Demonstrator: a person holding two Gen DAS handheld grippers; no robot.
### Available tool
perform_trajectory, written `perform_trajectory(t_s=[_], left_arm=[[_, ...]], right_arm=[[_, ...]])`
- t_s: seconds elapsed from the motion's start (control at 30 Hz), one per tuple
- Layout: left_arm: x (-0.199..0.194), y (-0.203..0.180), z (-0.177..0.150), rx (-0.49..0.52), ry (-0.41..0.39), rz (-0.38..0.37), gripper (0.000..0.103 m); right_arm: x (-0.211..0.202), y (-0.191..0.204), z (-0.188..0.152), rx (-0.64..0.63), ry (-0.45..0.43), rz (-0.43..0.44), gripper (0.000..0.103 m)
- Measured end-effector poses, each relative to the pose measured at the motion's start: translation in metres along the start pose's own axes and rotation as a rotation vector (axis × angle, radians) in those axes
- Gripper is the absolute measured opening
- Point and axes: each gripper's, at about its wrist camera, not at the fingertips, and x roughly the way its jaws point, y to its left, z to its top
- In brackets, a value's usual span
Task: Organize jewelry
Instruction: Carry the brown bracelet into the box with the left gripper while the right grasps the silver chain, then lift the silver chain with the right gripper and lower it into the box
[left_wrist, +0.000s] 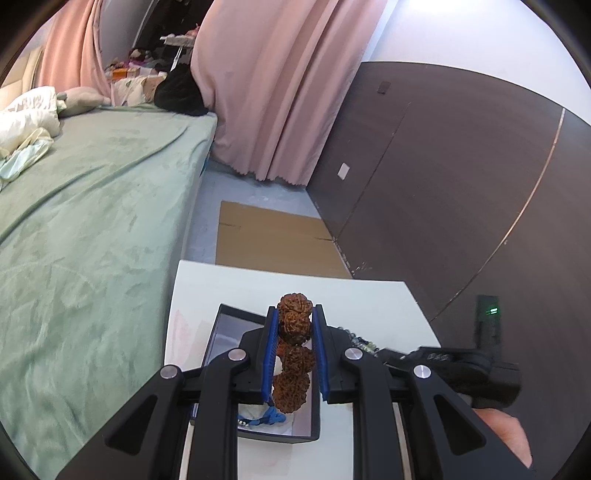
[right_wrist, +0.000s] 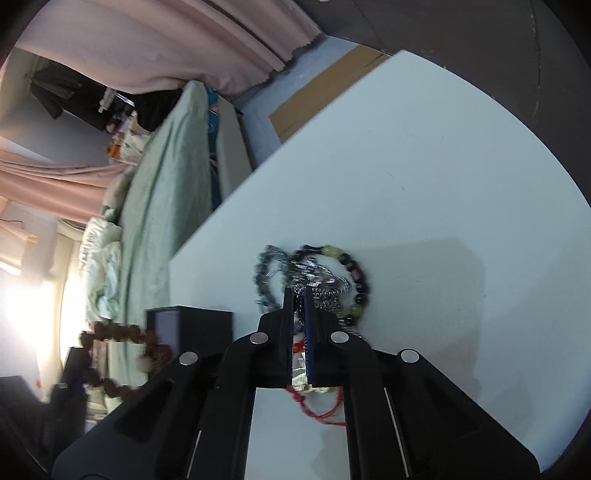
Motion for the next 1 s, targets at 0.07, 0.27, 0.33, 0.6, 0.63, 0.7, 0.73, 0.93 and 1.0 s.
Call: perform_trajectory(t_s=[0.07,0.27,0.33,0.6,0.63,0.7,0.73,0.93,1.0], left_arm=[[0.005,0.002,-0.001,-0.009,0.022,-0.002,0.017],[0.007,0.008,-0.001,-0.047,0.039,-0.015,0.041],[0.002,0.008,0.0,-0.047,0.006,0.003,0.056],[0.002,0.018,0.003,-0.079,0.018,0.023,0.056],[0.001,0.019,0.004,-0.079,0.016,0.024,0.056],[-0.001,0.02,0.005,-0.087,0.011,0.018,0.056],[-0.002,0.021,0.006,-0.091,0.009,0.015,0.056],[-0.009,0.031,0.009,-0.122,-0.003,0.002,0.058],[-0.013,0.034,0.01,-0.131,-0.01,-0.001,0.058]], right_arm=[[-0.007,0.005,0.0,-0.01,-0.018,0.022,0.006],[-0.026,0.024,-0.005,-0.053,-0.064,0.086,0.006],[-0.033,0.03,-0.007,-0.068,-0.076,0.104,0.006],[-0.071,0.07,-0.008,-0.112,-0.128,0.215,0.006],[-0.079,0.076,-0.007,-0.127,-0.148,0.212,0.006],[-0.09,0.085,-0.005,-0.142,-0.173,0.21,0.006],[-0.094,0.089,-0.004,-0.148,-0.18,0.209,0.006],[-0.125,0.12,0.004,-0.213,-0.246,0.19,0.006],[-0.133,0.133,0.004,-0.234,-0.264,0.189,0.006]])
